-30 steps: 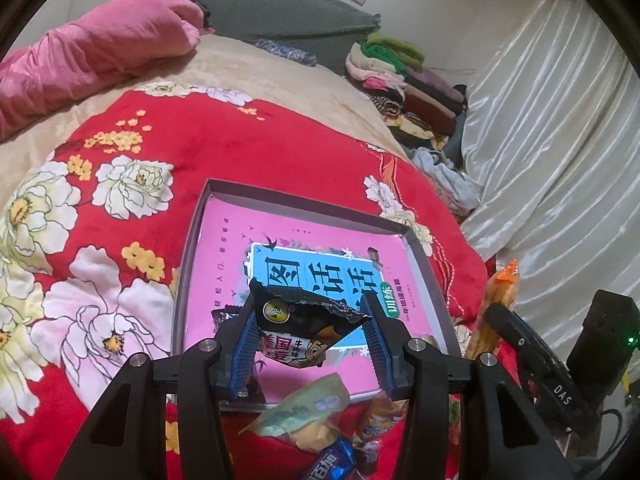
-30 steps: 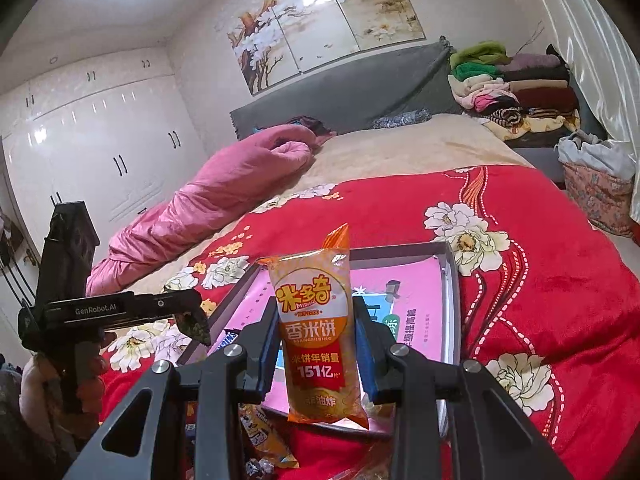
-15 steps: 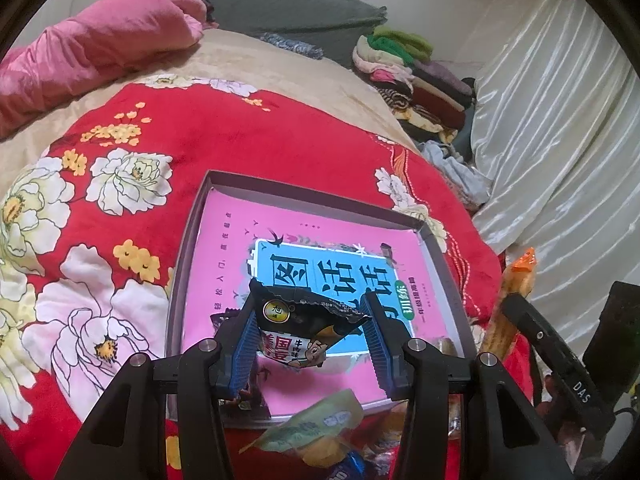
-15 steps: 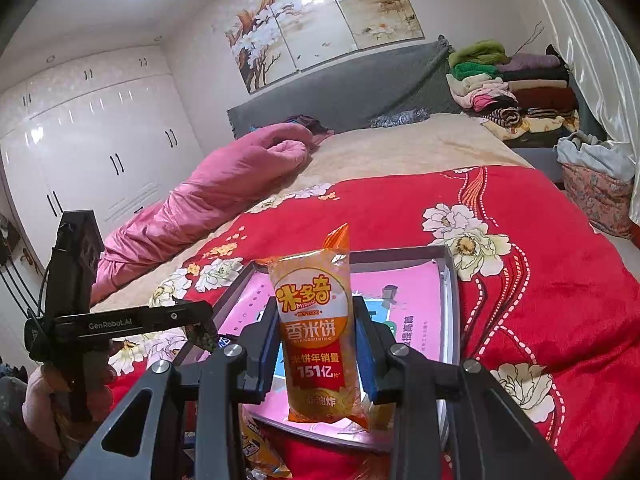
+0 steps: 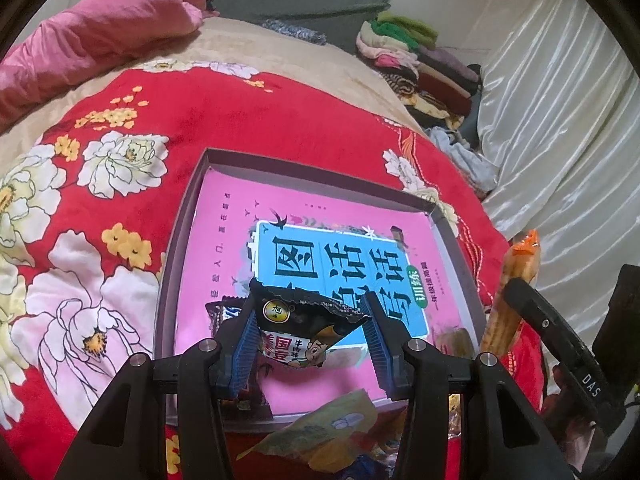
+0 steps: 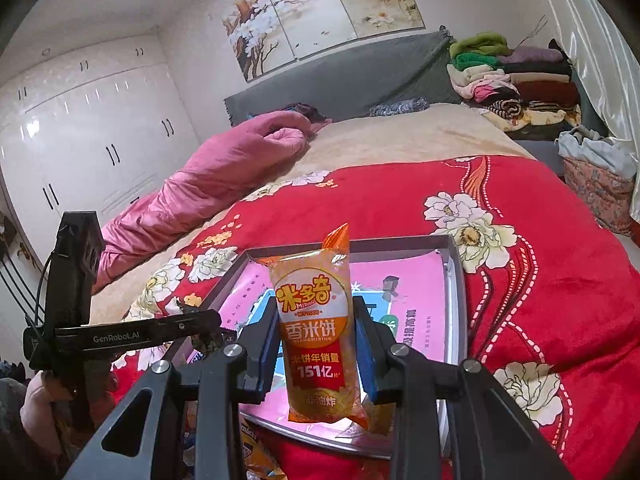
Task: Organize snacks
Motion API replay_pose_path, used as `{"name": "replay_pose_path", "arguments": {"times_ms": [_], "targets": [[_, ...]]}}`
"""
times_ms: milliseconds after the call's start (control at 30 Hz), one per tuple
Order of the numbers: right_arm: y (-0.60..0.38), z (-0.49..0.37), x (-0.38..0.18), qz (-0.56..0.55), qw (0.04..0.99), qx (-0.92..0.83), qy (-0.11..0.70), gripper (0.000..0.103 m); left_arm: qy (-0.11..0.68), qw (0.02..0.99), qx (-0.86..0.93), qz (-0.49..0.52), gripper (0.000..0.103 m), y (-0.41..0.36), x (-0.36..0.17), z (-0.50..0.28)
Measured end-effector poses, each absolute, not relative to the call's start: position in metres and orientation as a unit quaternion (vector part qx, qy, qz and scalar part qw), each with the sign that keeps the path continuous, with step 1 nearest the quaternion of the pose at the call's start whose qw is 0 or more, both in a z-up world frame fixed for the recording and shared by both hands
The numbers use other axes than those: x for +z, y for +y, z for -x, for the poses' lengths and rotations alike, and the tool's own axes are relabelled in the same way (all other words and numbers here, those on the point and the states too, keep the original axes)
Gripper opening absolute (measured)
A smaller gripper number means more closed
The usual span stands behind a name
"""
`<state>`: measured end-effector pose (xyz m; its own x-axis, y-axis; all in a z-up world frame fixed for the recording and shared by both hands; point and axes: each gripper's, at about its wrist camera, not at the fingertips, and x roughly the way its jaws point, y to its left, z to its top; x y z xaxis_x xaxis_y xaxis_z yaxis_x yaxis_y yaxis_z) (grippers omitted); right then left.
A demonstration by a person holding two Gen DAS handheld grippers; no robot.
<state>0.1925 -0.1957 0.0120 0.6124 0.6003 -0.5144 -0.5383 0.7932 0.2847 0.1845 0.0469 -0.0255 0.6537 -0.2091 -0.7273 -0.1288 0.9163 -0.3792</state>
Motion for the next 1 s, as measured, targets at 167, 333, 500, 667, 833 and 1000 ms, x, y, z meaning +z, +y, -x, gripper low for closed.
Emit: {"name": "replay_pose_path", "arguments": {"times_ms": [167, 333, 500, 667, 833, 1000], "targets": [[-0.19, -0.198, 0.006, -0.042, 0.893, 0.316, 0.316, 0.034, 0.428, 0.882, -0.027, 0.198, 0.051, 0.044, -0.028, -0.186], [-0.187, -0.203, -0.003, -0.041, 0.888, 0.314, 0.332, 0.034, 0.435, 0.875, -0.031, 0.209, 0.051, 0.045, -0.031, -0.187], [-0.186, -0.204, -0.007, -0.04, 0.886, 0.312, 0.341, 0.034, 0.439, 0.867, -0.041, 0.23, 0.051, 0.046, -0.036, -0.189], [-0.185, -0.207, -0.013, -0.041, 0.881, 0.309, 0.356, 0.034, 0.45, 0.862, -0.036, 0.229, 0.051, 0.043, -0.043, -0.193], [-0.181, -0.209, -0.019, -0.035, 0.876, 0.311, 0.366, 0.034, 0.456, 0.859, -0.037, 0.228, 0.051, 0.041, -0.048, -0.194], [-0.178, -0.207, -0.022, -0.03, 0.875, 0.31, 0.371, 0.034, 0.462, 0.858, -0.042, 0.219, 0.051, 0.036, -0.049, -0.193]]}}
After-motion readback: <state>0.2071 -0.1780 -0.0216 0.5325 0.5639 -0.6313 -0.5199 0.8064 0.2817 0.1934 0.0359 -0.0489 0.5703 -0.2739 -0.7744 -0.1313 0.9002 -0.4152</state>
